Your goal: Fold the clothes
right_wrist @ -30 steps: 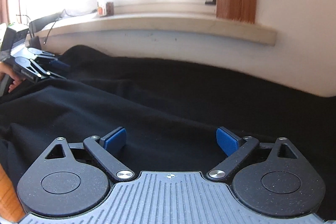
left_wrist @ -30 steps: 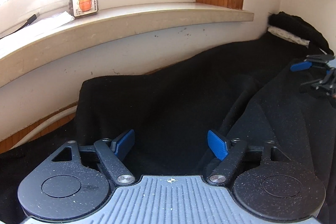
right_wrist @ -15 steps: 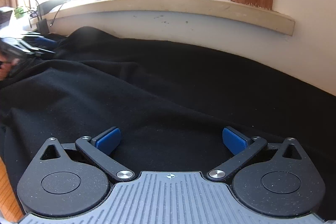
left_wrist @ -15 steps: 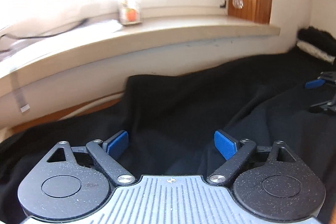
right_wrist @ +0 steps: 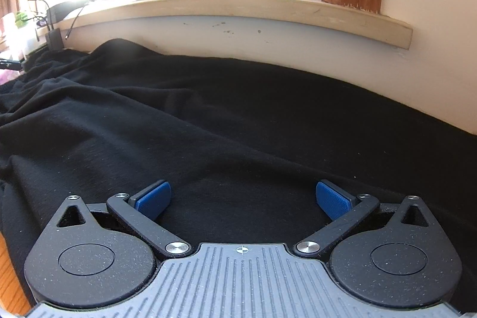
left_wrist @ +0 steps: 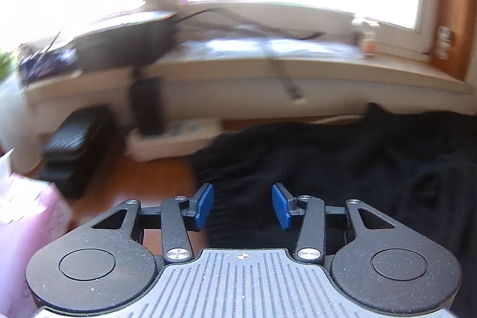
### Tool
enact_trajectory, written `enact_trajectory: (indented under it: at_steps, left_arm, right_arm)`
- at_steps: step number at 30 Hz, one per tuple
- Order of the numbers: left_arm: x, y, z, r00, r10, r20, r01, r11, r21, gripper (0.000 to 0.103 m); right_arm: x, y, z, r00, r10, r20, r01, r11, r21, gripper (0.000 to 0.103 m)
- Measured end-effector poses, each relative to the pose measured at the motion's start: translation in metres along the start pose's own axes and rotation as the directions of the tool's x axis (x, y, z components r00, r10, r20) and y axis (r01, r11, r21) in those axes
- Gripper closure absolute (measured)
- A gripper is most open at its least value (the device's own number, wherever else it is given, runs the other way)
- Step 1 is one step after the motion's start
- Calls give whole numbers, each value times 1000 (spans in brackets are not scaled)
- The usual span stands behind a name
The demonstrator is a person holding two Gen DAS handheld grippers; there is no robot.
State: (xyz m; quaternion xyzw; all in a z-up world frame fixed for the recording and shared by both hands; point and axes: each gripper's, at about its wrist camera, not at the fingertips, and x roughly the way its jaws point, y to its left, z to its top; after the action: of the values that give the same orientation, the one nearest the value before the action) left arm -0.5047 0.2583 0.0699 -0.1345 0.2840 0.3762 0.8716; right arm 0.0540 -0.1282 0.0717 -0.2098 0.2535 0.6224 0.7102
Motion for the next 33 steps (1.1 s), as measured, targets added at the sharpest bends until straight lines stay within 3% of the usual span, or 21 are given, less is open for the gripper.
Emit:
enact_trajectory:
  at_steps: [2,6,9,11,13,15,18,20,22,24,27,33]
  left_arm:
    - [9,11,0,1000,0,-10,0,1000,-25,40]
    - [33,19,6,999,-43,-27,42,998,-41,39]
    - [52,20,10,997,-32,-64,31,999,-23,41]
    - [59,18,12,997,-35,-73,34,999,-11,48]
    - [59,14,14,998,-37,-59,38,999,11,72]
    - [53,10,18,1000,-7,-6,7,999,35,82]
    - [33,11,32,988,75,134,-73,997,-20,82]
    - [31,13,39,983,102,156,-95,994,-51,77]
    - [48,7,39,991,112,67,-113,994,6,68]
    - [48,6,32,994,104,42,-104,994,12,62]
    - [40,7,18,996,83,34,-82,997,-3,39]
    - [-20,17,-13,998,52,40,-51,998,-36,29]
  right_arm:
    - [0,0,0,1000,-2,0,2,1000,2,0]
    - [-1,0,0,1000,-11,2,11,1000,8,0]
    - [-1,0,0,1000,-16,3,16,1000,12,0]
    - [-1,0,0,1000,-17,3,17,1000,14,0]
    - [0,0,0,1000,-17,3,17,1000,14,0]
    - [0,-1,0,1000,-18,3,17,1000,14,0]
    - [1,-1,1,1000,-17,2,17,1000,14,0]
    - [1,-1,1,1000,-17,2,17,1000,14,0]
    - [1,-1,1,1000,-17,2,17,1000,15,0]
    - [1,-1,1,1000,-17,2,17,1000,14,0]
    - [0,0,1,1000,-24,5,24,1000,6,0]
    - [-9,31,10,997,-45,55,49,996,-72,0]
